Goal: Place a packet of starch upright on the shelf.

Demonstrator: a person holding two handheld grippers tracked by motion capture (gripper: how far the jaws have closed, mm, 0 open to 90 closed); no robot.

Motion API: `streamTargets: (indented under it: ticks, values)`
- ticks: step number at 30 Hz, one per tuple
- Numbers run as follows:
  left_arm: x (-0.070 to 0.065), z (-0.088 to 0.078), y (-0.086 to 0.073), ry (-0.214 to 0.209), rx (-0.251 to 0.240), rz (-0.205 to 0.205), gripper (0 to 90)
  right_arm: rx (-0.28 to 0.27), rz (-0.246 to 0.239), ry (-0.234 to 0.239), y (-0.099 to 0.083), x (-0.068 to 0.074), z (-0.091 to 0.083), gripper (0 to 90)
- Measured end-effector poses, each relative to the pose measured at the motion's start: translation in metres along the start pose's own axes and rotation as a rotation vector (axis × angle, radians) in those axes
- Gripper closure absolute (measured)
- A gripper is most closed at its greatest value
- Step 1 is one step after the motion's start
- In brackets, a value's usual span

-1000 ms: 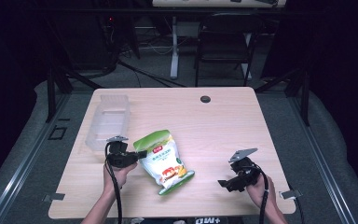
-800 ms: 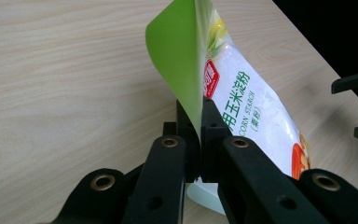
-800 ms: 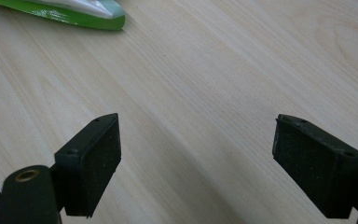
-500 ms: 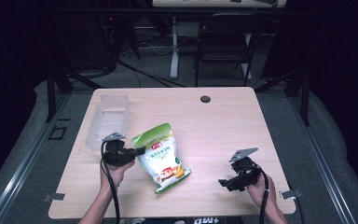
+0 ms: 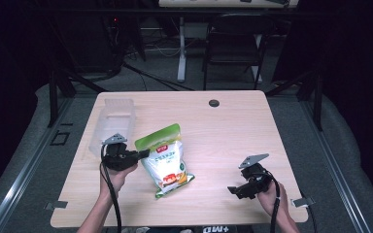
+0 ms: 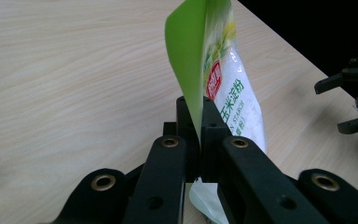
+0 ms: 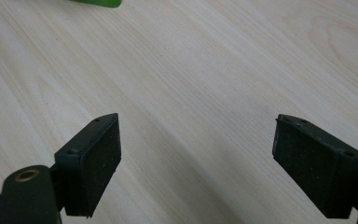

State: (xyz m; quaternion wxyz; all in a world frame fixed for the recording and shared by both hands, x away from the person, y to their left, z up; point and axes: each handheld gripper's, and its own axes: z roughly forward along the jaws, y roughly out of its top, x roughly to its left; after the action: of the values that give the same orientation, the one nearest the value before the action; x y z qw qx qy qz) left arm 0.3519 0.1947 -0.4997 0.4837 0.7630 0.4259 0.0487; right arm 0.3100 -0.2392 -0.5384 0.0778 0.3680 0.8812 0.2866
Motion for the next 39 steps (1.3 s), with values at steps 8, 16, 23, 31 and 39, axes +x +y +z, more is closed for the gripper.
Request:
streamTargets:
  ticks: [8, 16, 23, 31, 39]
  values:
    - [-0.006, 0.002, 0.017, -0.022, 0.038, 0.078, 90.0, 0.009, -0.005, -0.01, 0.0, -0.001, -0.001, 14.7]
    - [-0.018, -0.002, 0.038, -0.048, 0.079, 0.196, 90.0, 0.011, -0.001, -0.008, 0.0, -0.001, 0.0, 14.8]
    - [-0.026, -0.011, 0.062, -0.028, 0.102, 0.314, 90.0, 0.012, -0.007, -0.01, 0.0, -0.001, 0.001, 14.8]
    - [-0.02, -0.023, 0.082, 0.024, 0.103, 0.392, 90.0, 0.013, 0.0, -0.006, 0.0, -0.001, 0.001, 14.7]
    - [-0.01, -0.035, 0.103, 0.037, 0.076, 0.424, 90.0, 0.01, 0.004, -0.002, 0.001, -0.002, 0.003, 14.7]
